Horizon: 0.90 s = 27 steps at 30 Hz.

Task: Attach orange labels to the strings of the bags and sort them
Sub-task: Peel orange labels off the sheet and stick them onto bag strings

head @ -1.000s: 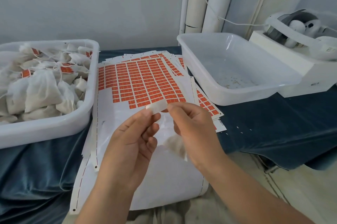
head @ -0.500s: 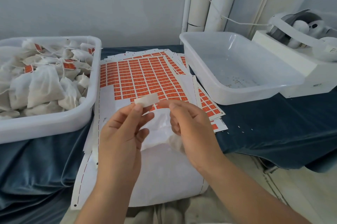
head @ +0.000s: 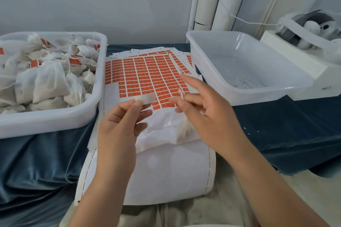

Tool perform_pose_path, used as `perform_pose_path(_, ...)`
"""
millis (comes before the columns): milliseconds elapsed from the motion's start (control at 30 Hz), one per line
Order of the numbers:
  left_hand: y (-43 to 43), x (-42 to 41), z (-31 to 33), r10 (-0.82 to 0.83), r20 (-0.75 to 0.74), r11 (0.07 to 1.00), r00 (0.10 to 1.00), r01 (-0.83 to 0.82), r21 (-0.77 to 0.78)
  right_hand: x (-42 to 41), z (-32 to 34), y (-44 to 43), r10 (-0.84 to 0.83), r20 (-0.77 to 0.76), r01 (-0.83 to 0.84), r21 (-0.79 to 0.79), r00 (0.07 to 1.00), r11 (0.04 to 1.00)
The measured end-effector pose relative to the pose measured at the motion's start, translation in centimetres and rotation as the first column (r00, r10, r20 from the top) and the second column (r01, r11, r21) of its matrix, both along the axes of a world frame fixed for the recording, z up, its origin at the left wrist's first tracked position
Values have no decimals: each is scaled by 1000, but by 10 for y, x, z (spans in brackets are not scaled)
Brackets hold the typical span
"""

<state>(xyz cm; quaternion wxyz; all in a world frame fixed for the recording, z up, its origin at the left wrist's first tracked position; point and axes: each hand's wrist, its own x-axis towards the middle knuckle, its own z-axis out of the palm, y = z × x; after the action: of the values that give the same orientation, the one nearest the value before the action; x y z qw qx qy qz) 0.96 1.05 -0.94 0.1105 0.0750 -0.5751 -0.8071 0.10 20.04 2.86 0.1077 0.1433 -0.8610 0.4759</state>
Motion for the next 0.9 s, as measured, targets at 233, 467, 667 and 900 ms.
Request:
perform_pose_path(233,8,-2,-4,-48,-10,986,999,46,-159,3,14,18,-70,-164,74,20,984,997)
perform_pose_path(467,11,1,-4,-171,-23,941,985,156,-301,13,22,12,140,9,-140,-18,990,990)
perform_pose_path(667,11,3,-5,-360,-81,900,929,323,-293,21,26,-2,168,-73,-156,139,983,978)
perform_pose_path(900,14,8,-4,-522,-68,818,850,476,-324,19,19,-6,131,-118,-117,121,984,986)
